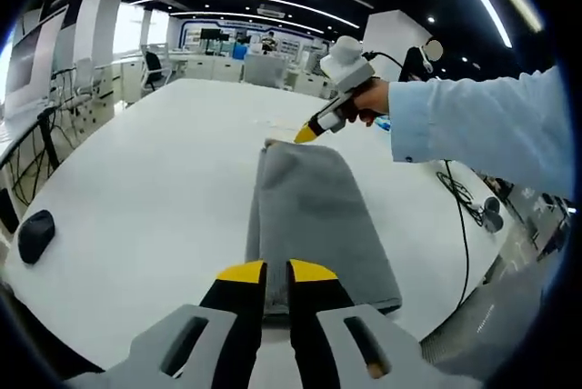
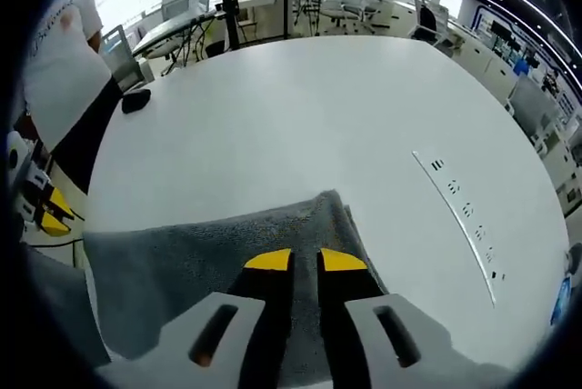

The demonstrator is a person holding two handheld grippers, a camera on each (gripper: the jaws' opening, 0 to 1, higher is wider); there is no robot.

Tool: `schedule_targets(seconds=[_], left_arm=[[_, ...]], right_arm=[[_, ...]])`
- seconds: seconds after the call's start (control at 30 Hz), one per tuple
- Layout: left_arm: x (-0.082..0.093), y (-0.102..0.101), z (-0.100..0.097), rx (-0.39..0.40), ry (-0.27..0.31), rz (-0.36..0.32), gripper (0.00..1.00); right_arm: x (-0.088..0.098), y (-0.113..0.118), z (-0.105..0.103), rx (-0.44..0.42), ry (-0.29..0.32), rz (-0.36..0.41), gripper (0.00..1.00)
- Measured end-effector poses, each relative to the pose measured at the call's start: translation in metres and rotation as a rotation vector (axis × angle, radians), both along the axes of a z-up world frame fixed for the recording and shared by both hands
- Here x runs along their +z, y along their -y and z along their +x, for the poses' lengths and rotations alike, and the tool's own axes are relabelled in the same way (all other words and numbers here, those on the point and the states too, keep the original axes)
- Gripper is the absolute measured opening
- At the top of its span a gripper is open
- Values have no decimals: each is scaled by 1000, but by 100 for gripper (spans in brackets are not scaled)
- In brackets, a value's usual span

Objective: Fold the towel on the table until its edges align and the towel forms a compact rectangular stack.

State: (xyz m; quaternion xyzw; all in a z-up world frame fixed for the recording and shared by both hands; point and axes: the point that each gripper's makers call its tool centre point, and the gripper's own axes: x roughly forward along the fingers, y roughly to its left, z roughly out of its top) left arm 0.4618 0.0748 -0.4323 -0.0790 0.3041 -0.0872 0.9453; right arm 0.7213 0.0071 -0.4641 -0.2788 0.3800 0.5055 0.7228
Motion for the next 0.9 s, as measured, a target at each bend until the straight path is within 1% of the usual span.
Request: schedule_targets(seconds=[0.03,0.1,0.2,0.3,0.37,0.43,0.53,0.57,0.67,0.77,0.83,0.9], left_arm=[[-1,0,1,-2,1,0,10],[0,1,1,-4,4,0,11],[3,2,2,-9,11,0,12],[4,3,2,-22,14,4,17],[3,3,2,-28,13,3,18],[1,1,2,-29,8,1,19],[-1,2,2,-31,0,2,20],[-4,0,3,-31,-4,2,20],[-7,-1,5,-36,-13,4,21],[-7,0,9,-41,-13,7,21],[-5,2,13,-46,-7,7,21],[-3,4,16,-52,-5,7,22]], right_arm=[[0,1,1,-2,0,0,8],[2,6,-7,-5,0,0,8],[3,7,-5,-7,1,8,10],[7,9,-12,-1,8,19,14],[5,6,-9,10,18,25,18],[6,5,-11,19,25,36,22],[8,5,-20,25,25,45,26],[9,6,-23,26,25,49,27],[10,8,-27,30,25,61,30],[10,12,-32,31,25,67,31],[11,14,-29,24,24,76,33],[12,18,-33,19,24,80,33]])
